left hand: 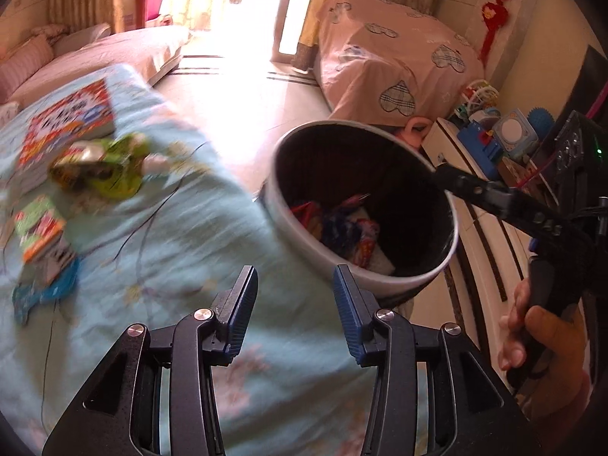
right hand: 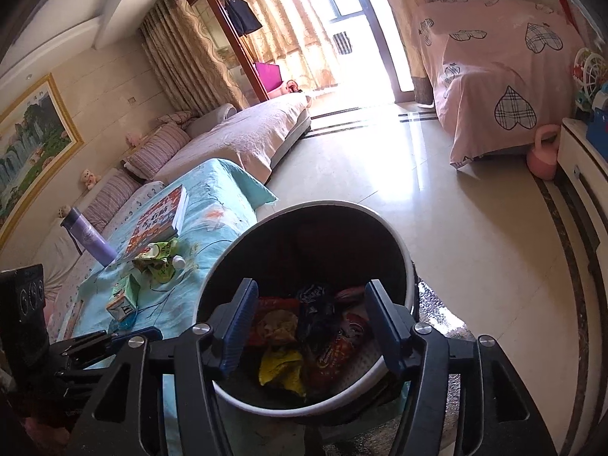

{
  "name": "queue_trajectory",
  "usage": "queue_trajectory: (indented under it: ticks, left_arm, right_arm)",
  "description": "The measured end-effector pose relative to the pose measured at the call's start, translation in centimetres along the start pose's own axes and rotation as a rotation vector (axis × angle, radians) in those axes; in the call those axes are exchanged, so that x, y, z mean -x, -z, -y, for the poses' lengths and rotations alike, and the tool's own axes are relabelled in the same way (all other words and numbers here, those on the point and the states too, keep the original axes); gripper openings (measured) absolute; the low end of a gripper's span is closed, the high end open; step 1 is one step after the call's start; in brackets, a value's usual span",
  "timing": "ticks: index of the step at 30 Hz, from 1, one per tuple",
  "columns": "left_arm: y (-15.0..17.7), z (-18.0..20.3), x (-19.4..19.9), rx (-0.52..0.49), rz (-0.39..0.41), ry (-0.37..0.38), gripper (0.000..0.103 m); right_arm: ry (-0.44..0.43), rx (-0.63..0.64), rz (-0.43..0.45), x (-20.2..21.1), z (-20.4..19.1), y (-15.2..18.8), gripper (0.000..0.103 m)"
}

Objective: Collect trash
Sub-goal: 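Grasp the blue toy-shaped candy with the left tool while the right tool grasps the green milk carton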

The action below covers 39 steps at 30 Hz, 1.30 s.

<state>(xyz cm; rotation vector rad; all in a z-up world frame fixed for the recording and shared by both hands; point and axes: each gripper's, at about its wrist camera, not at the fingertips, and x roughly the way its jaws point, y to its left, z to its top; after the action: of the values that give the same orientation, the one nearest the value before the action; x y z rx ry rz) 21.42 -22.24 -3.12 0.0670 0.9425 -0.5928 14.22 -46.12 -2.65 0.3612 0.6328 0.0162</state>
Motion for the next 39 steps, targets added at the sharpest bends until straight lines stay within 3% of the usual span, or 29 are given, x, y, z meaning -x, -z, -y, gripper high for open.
queue_trajectory:
  ticks: [1,9,17,31,39]
  left_arm:
    - [0.7,-0.9,0.4,0.026,0.000,-0.006,0.042]
    - [4.9,-7.1,3.4,0.214,0.017,-0.058,0.042]
    - [8.0,-12.3,5.7,0.298,0.027,-0.116,0.042]
    - [10.4,-18.3,8.6,0.325,0.045,-0.159,0.052]
    - [9.6,-20.0,8.1,0.244,0.024,-0.150,0.059]
  right_arm:
    - [-0.013,0.001,0.001,0.1,-0.6,0.4,0.073]
    - [-0.097,0.040,-0.040,-0.1,-5.1,3.1,0.079]
    - [-0.163,0.108,-0.114,-2.2,-10.0,5.2,0.080]
    - [-0.278,0.271,-0.209,-7.1,-19.0,6.1,0.080]
    - [-0.336,0.352,-0.241,-11.4,-23.8,5.2,0.080]
